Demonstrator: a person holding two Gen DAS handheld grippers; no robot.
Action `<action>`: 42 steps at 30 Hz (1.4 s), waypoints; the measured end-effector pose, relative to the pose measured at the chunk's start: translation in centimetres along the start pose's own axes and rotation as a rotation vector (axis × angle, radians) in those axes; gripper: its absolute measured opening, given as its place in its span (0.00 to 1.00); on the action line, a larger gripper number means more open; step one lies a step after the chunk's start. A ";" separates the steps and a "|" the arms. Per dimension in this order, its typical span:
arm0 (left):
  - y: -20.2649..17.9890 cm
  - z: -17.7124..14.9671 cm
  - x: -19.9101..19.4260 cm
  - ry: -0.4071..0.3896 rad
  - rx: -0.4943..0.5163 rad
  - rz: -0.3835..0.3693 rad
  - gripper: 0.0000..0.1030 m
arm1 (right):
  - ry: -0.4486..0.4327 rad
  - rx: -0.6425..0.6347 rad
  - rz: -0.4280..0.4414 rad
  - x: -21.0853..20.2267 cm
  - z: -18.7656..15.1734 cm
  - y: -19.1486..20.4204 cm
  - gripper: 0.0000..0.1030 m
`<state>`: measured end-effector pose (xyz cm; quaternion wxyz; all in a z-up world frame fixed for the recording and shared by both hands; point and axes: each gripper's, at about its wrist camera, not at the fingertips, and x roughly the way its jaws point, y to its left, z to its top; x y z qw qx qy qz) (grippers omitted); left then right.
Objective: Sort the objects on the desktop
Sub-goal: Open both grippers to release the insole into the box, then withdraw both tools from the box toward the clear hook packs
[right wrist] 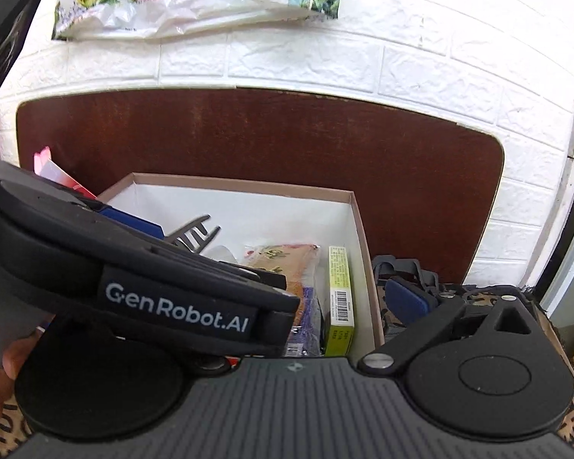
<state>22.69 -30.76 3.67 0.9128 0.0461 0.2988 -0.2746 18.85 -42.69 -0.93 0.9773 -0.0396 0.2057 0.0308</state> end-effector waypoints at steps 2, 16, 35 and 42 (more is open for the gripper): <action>-0.2 -0.2 -1.2 -0.012 0.001 0.019 1.00 | -0.004 0.000 -0.005 -1.0 0.2 0.4 1.00; 2.2 -6.1 -11.4 -0.047 -0.013 0.110 1.00 | -0.065 -0.008 0.031 -9.1 -1.5 7.1 1.00; 9.7 -15.5 -18.9 0.062 -0.113 0.240 1.00 | 0.023 0.012 0.147 -13.4 -6.2 18.5 1.00; 12.6 -17.5 -19.7 0.090 -0.151 0.265 1.00 | 0.063 0.004 0.184 -13.3 -7.1 21.6 1.00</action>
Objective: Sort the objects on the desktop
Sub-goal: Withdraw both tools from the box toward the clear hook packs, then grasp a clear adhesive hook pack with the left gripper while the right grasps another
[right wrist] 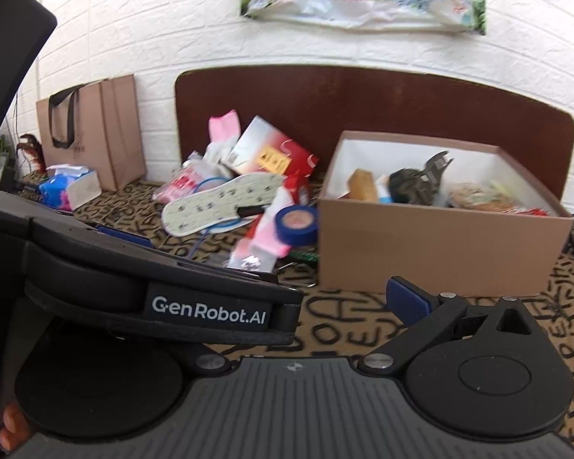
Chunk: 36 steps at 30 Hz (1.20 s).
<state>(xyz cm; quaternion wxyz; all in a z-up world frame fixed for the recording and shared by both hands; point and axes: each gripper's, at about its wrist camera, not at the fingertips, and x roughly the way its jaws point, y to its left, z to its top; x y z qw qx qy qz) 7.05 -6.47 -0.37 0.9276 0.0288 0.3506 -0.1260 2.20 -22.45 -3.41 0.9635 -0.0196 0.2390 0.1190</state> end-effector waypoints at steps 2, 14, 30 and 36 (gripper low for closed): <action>0.6 -0.2 0.2 0.007 -0.008 0.007 1.00 | 0.007 -0.007 0.004 0.3 0.0 0.7 1.00; 4.1 -0.6 1.8 0.017 -0.022 -0.010 1.00 | 0.040 -0.028 0.012 2.6 -0.1 2.7 1.00; 10.4 1.3 7.0 0.051 -0.112 -0.038 0.88 | 0.083 0.030 0.072 8.4 0.0 3.0 0.99; 11.4 1.9 9.1 0.066 -0.107 -0.051 0.85 | 0.099 0.042 0.083 10.9 0.2 2.9 0.92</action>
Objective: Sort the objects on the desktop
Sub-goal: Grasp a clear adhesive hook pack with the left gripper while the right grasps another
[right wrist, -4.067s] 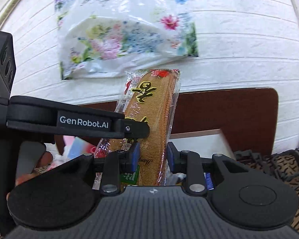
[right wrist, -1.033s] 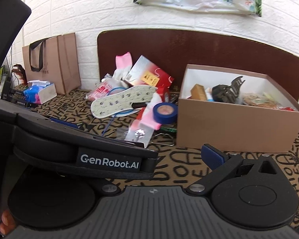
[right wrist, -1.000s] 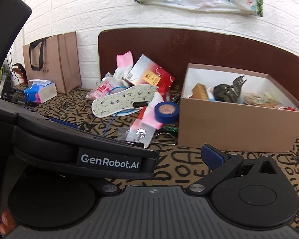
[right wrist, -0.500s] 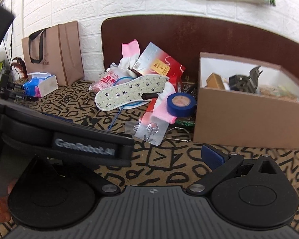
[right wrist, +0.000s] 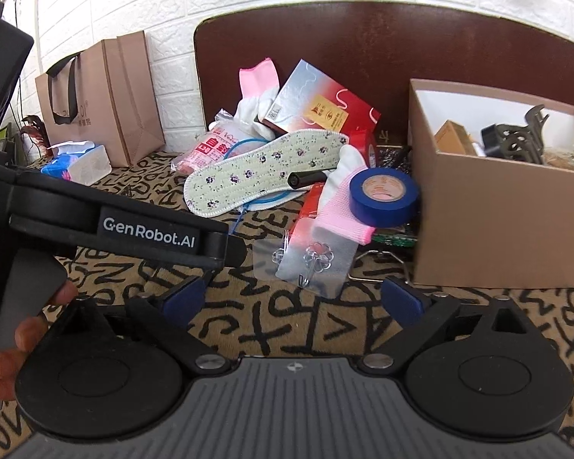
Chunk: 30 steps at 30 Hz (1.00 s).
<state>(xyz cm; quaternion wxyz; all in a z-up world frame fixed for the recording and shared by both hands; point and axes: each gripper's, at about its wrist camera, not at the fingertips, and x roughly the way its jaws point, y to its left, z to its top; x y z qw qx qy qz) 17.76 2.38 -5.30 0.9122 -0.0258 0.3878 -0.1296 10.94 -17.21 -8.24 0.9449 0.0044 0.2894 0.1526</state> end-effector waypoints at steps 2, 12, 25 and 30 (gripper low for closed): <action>0.3 0.3 0.8 0.008 -0.002 0.002 0.84 | 0.006 0.001 -0.004 0.8 0.1 -0.1 0.91; -0.1 1.6 3.7 0.049 0.007 -0.058 0.64 | 0.028 0.039 -0.037 3.7 0.5 -1.4 0.74; -2.0 3.0 6.7 0.078 0.024 -0.143 0.48 | 0.044 0.018 -0.066 4.9 0.2 -2.1 0.39; -2.1 2.9 6.8 0.085 0.043 -0.134 0.14 | 0.066 0.055 -0.069 4.4 -0.2 -3.1 0.28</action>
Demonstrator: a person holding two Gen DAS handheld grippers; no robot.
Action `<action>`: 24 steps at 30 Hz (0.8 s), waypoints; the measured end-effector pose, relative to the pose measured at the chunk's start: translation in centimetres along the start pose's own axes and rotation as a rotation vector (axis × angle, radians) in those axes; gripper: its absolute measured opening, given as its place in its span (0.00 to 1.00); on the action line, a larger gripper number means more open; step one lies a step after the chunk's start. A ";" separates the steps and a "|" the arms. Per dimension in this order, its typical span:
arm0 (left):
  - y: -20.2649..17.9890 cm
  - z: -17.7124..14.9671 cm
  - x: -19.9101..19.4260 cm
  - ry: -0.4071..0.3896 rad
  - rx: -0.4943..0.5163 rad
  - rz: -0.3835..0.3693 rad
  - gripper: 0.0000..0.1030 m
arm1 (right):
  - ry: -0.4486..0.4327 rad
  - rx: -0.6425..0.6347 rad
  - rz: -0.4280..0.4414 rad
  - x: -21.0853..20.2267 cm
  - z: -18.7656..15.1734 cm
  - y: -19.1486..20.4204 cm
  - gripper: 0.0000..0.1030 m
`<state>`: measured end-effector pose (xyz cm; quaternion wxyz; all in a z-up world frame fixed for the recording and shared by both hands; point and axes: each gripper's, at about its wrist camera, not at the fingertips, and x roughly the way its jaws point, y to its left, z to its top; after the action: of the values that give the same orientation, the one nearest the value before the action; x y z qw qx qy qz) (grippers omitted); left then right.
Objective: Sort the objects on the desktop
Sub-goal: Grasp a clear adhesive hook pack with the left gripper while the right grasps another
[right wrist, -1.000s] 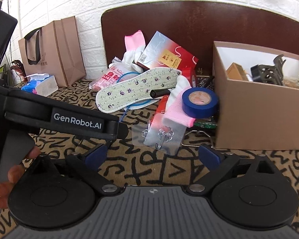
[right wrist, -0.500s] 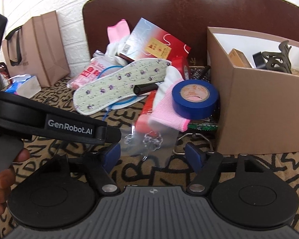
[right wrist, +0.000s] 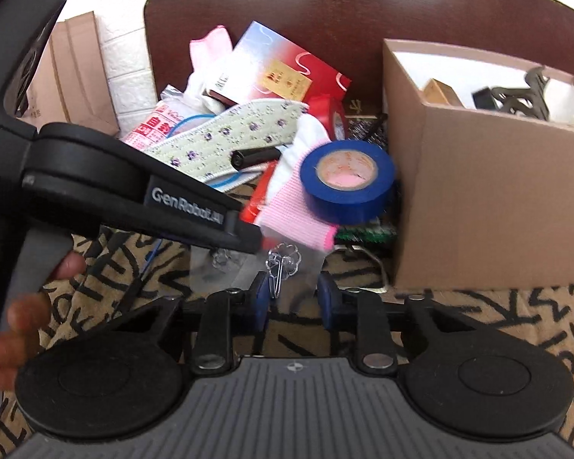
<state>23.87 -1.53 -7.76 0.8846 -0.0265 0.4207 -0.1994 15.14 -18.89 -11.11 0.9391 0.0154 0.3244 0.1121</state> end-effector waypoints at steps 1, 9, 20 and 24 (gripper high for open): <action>0.0 -0.1 0.0 0.004 0.004 0.007 0.06 | 0.001 0.003 0.002 -0.1 -0.1 -0.1 0.27; 0.6 -1.4 -1.8 0.021 -0.018 -0.022 0.00 | 0.017 0.015 0.033 -1.2 -0.5 -0.4 0.22; -0.4 -1.1 -2.4 -0.027 -0.056 0.026 0.47 | 0.015 0.049 0.043 -3.8 -1.3 -1.1 0.22; -0.7 -0.2 -0.9 -0.013 -0.065 0.031 0.49 | 0.020 0.066 0.025 -3.9 -1.6 -1.6 0.23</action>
<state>23.00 -1.81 -7.04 0.8890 -0.0500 0.4215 -0.1719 11.53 -21.36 -10.15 0.9333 0.0495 0.3373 0.1130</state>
